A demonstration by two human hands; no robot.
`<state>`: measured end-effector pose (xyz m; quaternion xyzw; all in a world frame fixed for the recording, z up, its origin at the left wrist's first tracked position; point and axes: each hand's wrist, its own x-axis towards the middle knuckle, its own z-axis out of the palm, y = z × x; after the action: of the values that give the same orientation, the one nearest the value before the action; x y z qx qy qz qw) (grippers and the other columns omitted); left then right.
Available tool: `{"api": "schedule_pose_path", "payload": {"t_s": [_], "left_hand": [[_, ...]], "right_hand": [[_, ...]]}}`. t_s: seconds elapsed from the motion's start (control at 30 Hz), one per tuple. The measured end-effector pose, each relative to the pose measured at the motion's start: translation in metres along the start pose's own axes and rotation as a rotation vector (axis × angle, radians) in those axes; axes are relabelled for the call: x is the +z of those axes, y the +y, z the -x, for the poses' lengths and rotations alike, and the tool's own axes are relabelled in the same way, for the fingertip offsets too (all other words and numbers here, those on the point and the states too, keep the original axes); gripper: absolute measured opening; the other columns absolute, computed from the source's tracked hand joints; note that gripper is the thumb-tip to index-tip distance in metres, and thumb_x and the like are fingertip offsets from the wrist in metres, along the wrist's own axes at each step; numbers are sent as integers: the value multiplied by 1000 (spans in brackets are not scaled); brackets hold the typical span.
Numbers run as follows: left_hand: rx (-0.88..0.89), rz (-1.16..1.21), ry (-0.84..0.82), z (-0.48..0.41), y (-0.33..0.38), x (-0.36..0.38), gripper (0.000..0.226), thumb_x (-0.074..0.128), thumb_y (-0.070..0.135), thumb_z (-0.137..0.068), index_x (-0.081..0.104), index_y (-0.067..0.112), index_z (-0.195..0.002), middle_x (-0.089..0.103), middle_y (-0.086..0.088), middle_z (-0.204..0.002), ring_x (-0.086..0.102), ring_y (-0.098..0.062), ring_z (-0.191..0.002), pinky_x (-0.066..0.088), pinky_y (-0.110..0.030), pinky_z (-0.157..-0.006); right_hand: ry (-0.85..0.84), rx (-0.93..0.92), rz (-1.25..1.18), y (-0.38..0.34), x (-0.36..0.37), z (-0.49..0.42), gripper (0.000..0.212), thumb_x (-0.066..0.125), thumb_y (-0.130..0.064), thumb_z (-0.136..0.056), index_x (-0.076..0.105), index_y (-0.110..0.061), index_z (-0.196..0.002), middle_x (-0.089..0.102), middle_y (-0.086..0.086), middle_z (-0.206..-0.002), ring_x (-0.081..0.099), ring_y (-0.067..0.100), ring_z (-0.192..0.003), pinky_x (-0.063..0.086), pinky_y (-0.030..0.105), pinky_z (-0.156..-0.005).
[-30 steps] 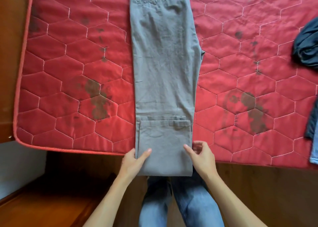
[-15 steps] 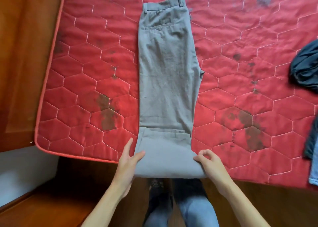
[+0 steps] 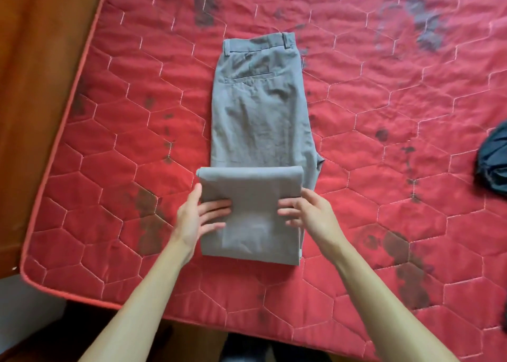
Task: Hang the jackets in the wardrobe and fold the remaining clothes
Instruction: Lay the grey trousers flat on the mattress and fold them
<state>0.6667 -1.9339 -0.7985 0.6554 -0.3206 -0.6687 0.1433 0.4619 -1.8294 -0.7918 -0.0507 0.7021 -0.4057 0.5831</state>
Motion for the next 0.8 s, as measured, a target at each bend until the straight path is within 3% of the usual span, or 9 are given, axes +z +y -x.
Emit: {"api": "schedule_pose_path", "payload": {"t_s": [0.07,0.13,0.23,0.3,0.4,0.53,0.67,0.8], "left_hand": [[81,-185,64,-23,-9,9,51,53,29,-102,36,12,-147,72,-13,-111,71,-19,-87,55,-28,-64],[329,-549,135,-37,-21,14,66,61,15,-95,29,14,-153,68,-2,-113,66,-11,-93,55,-21,-78],[838,-1042,167,-55,-42,18,59,55,11,-88,45,9,-146,59,-10,-131,55,-26,-120,44,-39,-104],[995,-1267,160,-67,-56,23,56,53,16,-89,50,8,-144,47,-18,-147,44,-34,-137,37,-48,-112],[997,-1495,155,-76,-74,21,58,50,21,-95,41,14,-151,23,-17,-163,23,-32,-151,22,-55,-119],[876,-1546,217,-84,-84,11,61,32,41,-102,19,23,-159,3,-8,-168,6,-22,-155,8,-57,-121],[841,-1516,217,-84,-84,12,66,30,48,-101,14,21,-160,0,-7,-168,3,-21,-155,8,-57,-122],[788,-1456,217,-78,-85,3,68,36,47,-100,15,23,-160,-1,-6,-168,3,-26,-155,14,-54,-122]], "right_hand": [[56,-17,79,11,10,-22,36,45,-1,-93,47,-17,-125,70,7,-107,68,20,-82,53,33,-69],[211,-98,325,25,17,-34,54,49,-5,-88,42,-14,-140,69,1,-113,67,23,-97,51,35,-83],[466,-486,713,48,33,-36,66,48,-3,-74,47,-8,-140,58,9,-134,55,33,-119,39,38,-101],[458,-695,967,62,52,-45,67,45,-8,-75,49,-6,-141,46,13,-150,44,32,-135,32,38,-109],[262,-805,1186,81,77,-64,60,37,-14,-88,45,-8,-148,34,10,-159,31,24,-148,26,39,-116],[177,-779,1293,95,67,-88,65,43,-35,-96,31,-11,-155,20,6,-165,14,18,-154,19,40,-123],[302,-692,1325,95,34,-88,79,47,-50,-93,20,-14,-158,10,4,-167,5,17,-155,11,40,-125],[478,-459,1292,94,-14,-83,77,31,-57,-97,13,-17,-160,4,4,-168,4,20,-155,12,46,-124]]}}
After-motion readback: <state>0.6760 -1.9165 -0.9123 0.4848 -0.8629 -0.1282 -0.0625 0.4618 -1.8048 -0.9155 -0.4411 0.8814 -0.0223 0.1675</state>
